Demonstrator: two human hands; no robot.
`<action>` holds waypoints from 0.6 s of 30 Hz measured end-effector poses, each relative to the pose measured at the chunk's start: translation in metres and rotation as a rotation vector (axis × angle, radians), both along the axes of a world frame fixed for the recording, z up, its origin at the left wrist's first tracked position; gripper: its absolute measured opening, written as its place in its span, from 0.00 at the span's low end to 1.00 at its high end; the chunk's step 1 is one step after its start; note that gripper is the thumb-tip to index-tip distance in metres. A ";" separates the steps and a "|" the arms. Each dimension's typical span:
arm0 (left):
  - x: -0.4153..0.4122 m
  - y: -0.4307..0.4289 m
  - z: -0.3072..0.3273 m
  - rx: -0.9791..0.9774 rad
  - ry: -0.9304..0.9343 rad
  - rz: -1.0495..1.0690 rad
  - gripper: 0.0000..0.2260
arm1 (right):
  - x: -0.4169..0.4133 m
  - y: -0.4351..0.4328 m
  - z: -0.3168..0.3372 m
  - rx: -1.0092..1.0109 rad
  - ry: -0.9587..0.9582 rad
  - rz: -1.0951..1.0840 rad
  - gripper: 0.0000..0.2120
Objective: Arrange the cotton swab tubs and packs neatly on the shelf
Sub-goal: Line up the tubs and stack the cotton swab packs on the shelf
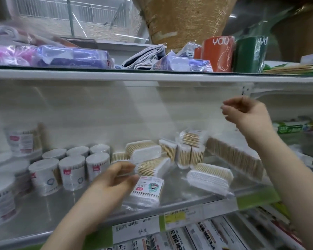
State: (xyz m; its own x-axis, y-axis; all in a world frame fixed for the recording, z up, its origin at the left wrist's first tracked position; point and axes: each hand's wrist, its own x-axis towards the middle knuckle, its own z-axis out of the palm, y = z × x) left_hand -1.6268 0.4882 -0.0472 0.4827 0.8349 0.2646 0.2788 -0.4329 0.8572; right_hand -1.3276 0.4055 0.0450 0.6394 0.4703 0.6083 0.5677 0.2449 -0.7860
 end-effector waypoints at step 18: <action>-0.017 0.009 0.010 -0.118 -0.010 0.106 0.06 | -0.123 0.134 -0.079 -0.912 -0.552 0.079 0.40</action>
